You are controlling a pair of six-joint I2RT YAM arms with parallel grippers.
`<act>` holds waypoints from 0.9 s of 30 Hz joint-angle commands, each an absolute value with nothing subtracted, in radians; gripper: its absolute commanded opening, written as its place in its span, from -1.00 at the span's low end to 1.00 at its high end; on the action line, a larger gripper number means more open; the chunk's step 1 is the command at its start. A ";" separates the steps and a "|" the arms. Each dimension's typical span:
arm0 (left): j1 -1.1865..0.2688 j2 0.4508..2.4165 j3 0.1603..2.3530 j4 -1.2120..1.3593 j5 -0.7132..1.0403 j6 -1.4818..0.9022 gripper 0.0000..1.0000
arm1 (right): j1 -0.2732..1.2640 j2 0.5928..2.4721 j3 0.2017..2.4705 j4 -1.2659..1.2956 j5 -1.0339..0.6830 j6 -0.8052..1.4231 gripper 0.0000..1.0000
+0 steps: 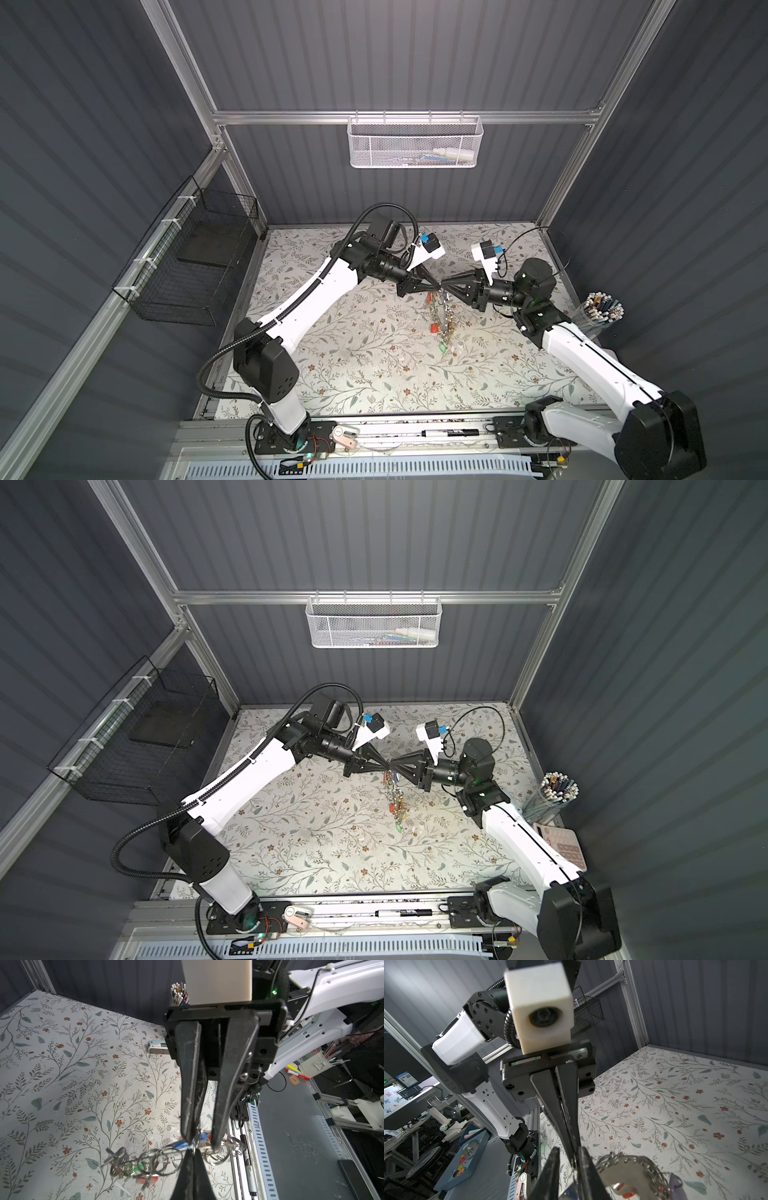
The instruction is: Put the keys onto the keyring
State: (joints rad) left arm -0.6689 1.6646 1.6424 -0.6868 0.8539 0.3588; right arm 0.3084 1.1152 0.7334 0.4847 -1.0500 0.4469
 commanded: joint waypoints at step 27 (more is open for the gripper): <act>-0.705 1.345 0.939 0.748 0.755 -0.309 -1.00 | 0.301 1.105 0.719 0.570 -1.063 0.537 -0.28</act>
